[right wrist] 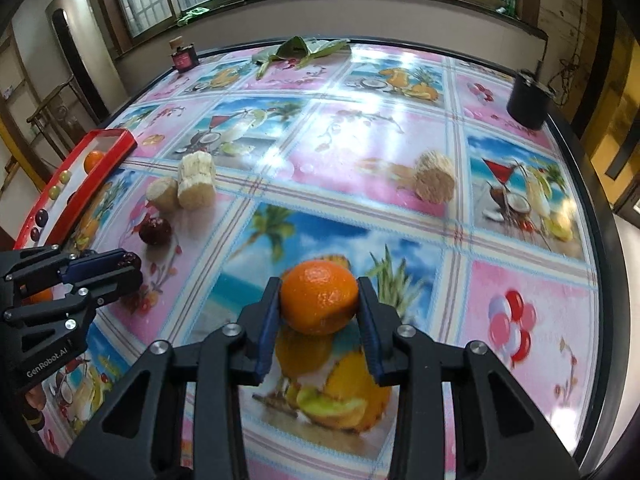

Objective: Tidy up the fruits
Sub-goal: 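Carry the orange and date into the red tray and open both grippers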

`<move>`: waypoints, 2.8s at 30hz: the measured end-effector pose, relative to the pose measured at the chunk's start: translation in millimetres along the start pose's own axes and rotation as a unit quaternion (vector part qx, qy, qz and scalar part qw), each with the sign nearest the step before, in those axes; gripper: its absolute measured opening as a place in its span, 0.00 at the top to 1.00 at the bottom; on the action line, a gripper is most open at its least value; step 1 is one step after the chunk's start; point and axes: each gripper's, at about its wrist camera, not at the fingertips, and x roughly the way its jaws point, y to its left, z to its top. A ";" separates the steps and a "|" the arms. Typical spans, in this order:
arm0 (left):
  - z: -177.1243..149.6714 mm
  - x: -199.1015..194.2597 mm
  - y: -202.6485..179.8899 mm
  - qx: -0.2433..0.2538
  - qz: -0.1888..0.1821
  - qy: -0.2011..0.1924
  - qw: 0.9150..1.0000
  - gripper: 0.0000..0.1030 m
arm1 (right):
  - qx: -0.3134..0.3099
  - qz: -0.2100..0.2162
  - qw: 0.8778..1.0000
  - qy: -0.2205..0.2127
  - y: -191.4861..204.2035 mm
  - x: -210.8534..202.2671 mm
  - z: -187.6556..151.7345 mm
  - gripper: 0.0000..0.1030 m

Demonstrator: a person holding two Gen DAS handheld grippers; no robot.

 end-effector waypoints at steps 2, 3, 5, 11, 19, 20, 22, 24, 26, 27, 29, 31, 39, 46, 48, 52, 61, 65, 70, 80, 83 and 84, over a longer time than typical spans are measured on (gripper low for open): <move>-4.7 -1.9 -2.8 0.002 -0.002 0.001 1.000 0.84 | 0.004 -0.004 1.000 0.002 -1.2 -3.3 -4.8 0.63; -7.6 -3.0 -4.5 0.003 -0.003 0.002 1.000 0.84 | 0.006 -0.006 1.000 0.003 -1.7 -5.5 -7.5 0.63; -13.1 -5.4 -6.6 0.002 -0.004 0.003 1.000 0.84 | 0.009 -0.013 1.000 0.005 -2.4 -10.9 -13.7 0.63; -29.1 -15.6 -9.1 -0.010 -0.013 0.005 1.000 0.84 | 0.017 -0.027 0.999 0.004 -0.5 -32.3 -35.6 0.63; -47.9 -28.5 -13.5 -0.013 -0.029 0.011 0.999 0.84 | 0.024 -0.037 0.999 0.010 12.6 -54.9 -68.0 0.63; -50.1 -31.1 -13.8 -0.010 -0.031 0.010 0.999 0.84 | 0.024 -0.038 0.999 0.012 15.1 -55.4 -70.3 0.63; -52.4 -35.6 -12.8 -0.007 -0.034 0.008 0.999 0.84 | 0.026 -0.038 0.999 0.015 21.9 -55.8 -74.3 0.63; -53.4 -40.4 -10.4 -0.005 -0.035 0.006 0.999 0.84 | 0.025 -0.037 0.999 0.017 29.3 -55.3 -75.9 0.63; -54.1 -45.2 -7.2 -0.004 -0.038 0.003 0.999 0.84 | 0.023 -0.034 0.999 0.016 39.2 -54.8 -75.1 0.63; -54.6 -48.4 -4.4 -0.004 -0.038 0.000 0.999 0.84 | 0.019 -0.032 0.999 0.016 46.7 -54.5 -73.4 0.63; -54.5 -53.3 1.1 -0.006 -0.039 -0.004 0.999 0.84 | 0.012 -0.028 0.999 0.014 58.7 -53.9 -69.0 0.63; -54.2 -60.0 9.7 -0.009 -0.038 -0.011 0.999 0.84 | 0.004 -0.025 1.000 0.012 70.5 -53.0 -63.3 0.63; -52.1 -82.4 60.5 -0.041 -0.021 -0.032 0.998 0.84 | -0.036 -0.004 0.999 0.002 130.2 -44.3 -33.0 0.63; -49.4 -95.9 127.5 -0.080 0.009 -0.043 0.996 0.84 | -0.072 0.029 0.997 -0.008 191.7 -28.9 4.8 0.63; -48.9 -97.7 147.5 -0.088 0.022 -0.044 0.995 0.84 | -0.087 0.038 0.995 -0.011 214.0 -22.5 16.6 0.63; -44.5 -99.0 184.7 -0.103 0.048 -0.049 0.992 0.84 | -0.118 0.056 0.991 -0.016 257.0 -11.7 34.0 0.63; -34.3 -81.5 253.8 -0.132 0.082 -0.040 0.987 0.84 | -0.179 0.088 0.980 0.003 332.8 25.3 47.9 0.63; -30.5 -64.1 268.3 -0.133 0.088 -0.025 0.987 0.84 | -0.191 0.092 0.977 0.022 345.6 45.6 45.1 0.63; -30.4 -47.9 276.4 -0.135 0.082 -0.010 0.987 0.84 | -0.186 0.092 0.978 0.034 349.3 59.9 45.2 0.63; -32.2 -33.3 280.8 -0.140 0.084 0.011 0.987 0.80 | -0.187 0.082 0.978 0.049 346.8 69.3 44.9 0.63; -30.8 -32.5 280.0 -0.139 0.092 0.017 0.986 0.62 | -0.191 0.076 0.977 0.053 348.8 70.5 44.1 0.62; -30.9 -32.7 279.5 -0.139 0.096 0.018 0.985 0.57 | -0.193 0.074 0.977 0.051 349.6 70.4 44.0 0.62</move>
